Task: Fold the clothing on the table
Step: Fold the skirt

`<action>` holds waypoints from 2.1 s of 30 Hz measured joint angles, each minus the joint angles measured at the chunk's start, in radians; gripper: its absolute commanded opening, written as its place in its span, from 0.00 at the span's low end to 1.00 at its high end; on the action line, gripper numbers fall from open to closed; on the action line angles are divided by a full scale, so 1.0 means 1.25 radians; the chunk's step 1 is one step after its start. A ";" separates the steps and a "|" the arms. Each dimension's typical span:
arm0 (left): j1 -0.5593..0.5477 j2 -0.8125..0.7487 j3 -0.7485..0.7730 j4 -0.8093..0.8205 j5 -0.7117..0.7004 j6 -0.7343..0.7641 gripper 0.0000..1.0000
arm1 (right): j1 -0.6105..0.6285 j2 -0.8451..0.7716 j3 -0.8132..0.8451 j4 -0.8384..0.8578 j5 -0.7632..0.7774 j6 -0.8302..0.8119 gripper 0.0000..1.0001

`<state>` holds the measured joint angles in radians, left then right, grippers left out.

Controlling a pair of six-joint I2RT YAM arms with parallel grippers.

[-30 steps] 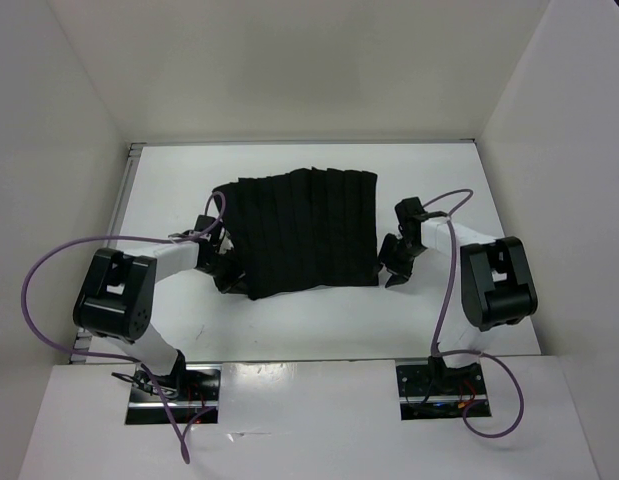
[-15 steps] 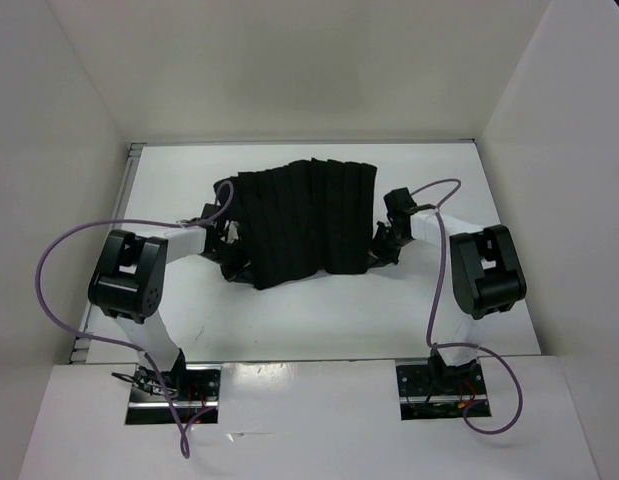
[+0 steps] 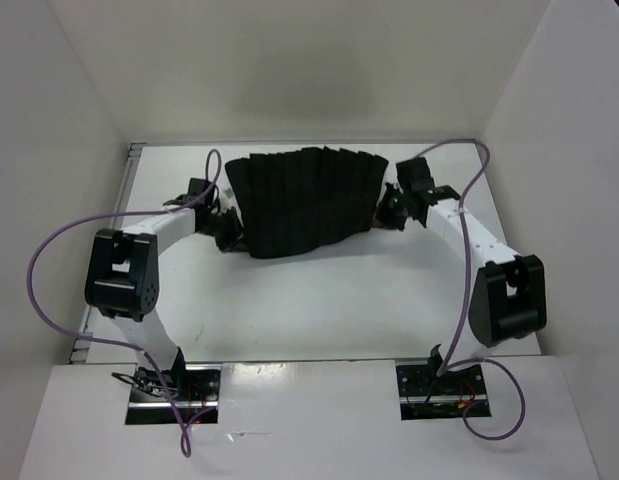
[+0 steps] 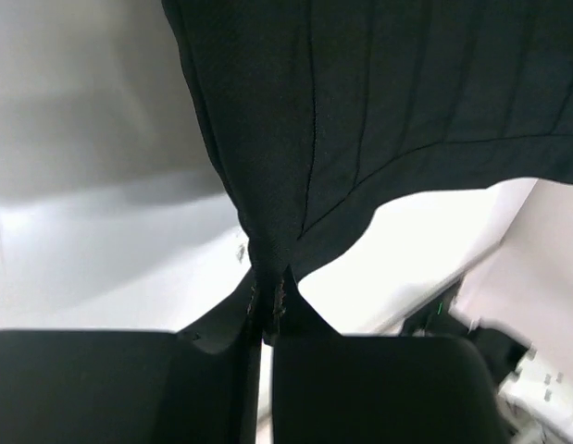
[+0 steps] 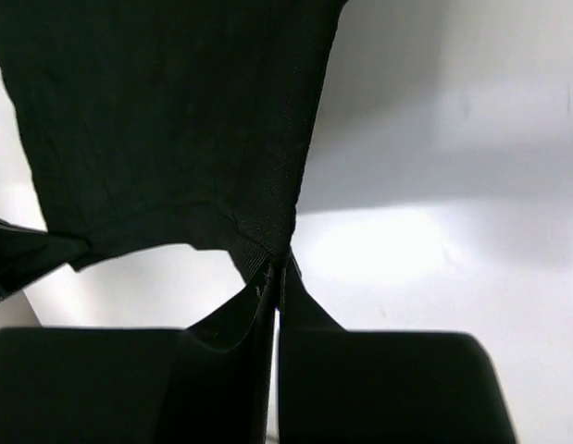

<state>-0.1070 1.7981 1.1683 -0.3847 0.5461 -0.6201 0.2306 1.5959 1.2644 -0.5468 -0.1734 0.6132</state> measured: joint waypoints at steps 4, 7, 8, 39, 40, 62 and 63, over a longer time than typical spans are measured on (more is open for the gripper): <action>-0.002 -0.124 -0.174 -0.060 0.017 0.008 0.02 | 0.011 -0.131 -0.166 -0.102 -0.019 0.031 0.00; -0.003 -0.282 -0.251 -0.145 0.028 0.003 0.04 | 0.039 -0.260 -0.219 -0.209 -0.027 0.066 0.00; -0.002 -0.341 -0.255 -0.173 0.027 -0.005 0.04 | 0.047 -0.312 -0.221 -0.242 -0.030 0.081 0.00; 0.064 0.023 0.077 -0.049 0.053 -0.076 0.25 | -0.005 -0.097 -0.136 -0.179 0.023 0.122 0.00; 0.065 0.042 0.092 -0.048 0.053 -0.076 0.27 | -0.006 -0.082 -0.135 -0.179 0.029 0.122 0.00; 0.094 0.063 0.254 0.058 0.007 -0.135 0.40 | -0.060 -0.071 0.014 -0.002 0.240 0.160 0.69; 0.096 0.030 0.223 0.059 0.009 -0.135 0.40 | -0.060 -0.081 0.014 -0.006 0.237 0.157 0.69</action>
<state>0.0135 1.8351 1.4471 -0.3111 0.5571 -0.7891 0.1562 1.4948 1.2823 -0.5549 0.1234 0.8093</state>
